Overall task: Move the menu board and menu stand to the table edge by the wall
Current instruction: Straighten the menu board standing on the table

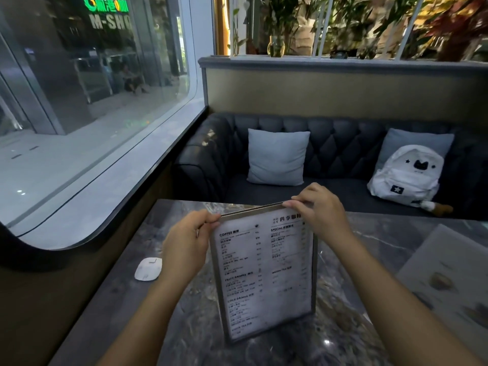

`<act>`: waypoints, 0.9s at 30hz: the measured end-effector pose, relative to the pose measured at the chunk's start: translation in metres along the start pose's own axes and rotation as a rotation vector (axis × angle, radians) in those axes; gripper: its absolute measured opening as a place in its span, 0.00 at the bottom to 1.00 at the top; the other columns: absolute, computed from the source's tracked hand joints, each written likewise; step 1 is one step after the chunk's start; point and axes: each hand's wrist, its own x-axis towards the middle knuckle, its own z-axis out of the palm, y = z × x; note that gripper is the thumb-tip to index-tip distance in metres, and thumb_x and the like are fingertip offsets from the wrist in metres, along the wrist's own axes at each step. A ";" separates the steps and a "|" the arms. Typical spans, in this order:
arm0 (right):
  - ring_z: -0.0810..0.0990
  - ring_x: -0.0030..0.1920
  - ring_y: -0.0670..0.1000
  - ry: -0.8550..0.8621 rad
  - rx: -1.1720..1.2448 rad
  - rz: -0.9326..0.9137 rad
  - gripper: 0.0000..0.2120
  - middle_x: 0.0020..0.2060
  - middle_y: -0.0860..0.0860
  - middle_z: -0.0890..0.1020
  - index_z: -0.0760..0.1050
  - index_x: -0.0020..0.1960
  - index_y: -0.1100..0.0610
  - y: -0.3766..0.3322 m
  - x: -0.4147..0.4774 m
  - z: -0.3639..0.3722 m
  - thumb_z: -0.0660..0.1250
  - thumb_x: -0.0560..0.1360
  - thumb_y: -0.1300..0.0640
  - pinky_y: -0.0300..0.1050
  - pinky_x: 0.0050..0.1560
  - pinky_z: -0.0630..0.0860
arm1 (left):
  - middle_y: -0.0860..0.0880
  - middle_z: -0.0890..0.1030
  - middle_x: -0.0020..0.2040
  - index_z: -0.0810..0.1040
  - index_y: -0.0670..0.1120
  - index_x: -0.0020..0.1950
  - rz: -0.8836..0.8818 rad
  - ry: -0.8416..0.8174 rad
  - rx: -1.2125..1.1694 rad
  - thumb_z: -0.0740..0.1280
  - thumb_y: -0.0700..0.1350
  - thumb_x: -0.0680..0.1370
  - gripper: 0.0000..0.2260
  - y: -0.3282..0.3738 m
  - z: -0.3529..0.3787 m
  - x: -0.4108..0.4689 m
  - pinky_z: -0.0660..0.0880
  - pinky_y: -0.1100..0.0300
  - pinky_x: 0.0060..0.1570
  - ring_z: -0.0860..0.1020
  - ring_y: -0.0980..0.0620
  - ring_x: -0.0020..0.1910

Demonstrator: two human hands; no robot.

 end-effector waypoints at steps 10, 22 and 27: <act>0.71 0.33 0.48 0.076 -0.068 0.043 0.15 0.29 0.47 0.73 0.77 0.32 0.58 0.001 -0.015 -0.010 0.71 0.67 0.46 0.45 0.40 0.63 | 0.52 0.83 0.44 0.74 0.54 0.31 -0.113 -0.196 -0.150 0.66 0.41 0.74 0.13 0.000 0.004 0.039 0.74 0.48 0.50 0.78 0.52 0.42; 0.73 0.35 0.50 0.083 -0.083 0.075 0.17 0.31 0.50 0.75 0.72 0.30 0.56 -0.007 -0.029 -0.014 0.69 0.68 0.45 0.48 0.49 0.63 | 0.55 0.79 0.38 0.74 0.53 0.32 -0.072 -0.236 -0.222 0.67 0.37 0.74 0.14 -0.001 0.006 0.048 0.72 0.52 0.49 0.75 0.55 0.38; 0.73 0.36 0.50 0.090 -0.101 0.086 0.17 0.32 0.50 0.76 0.72 0.31 0.56 -0.008 -0.033 -0.014 0.68 0.68 0.44 0.47 0.48 0.61 | 0.53 0.81 0.42 0.75 0.55 0.32 -0.084 -0.225 -0.190 0.66 0.39 0.74 0.14 -0.002 0.006 0.045 0.74 0.47 0.52 0.78 0.49 0.44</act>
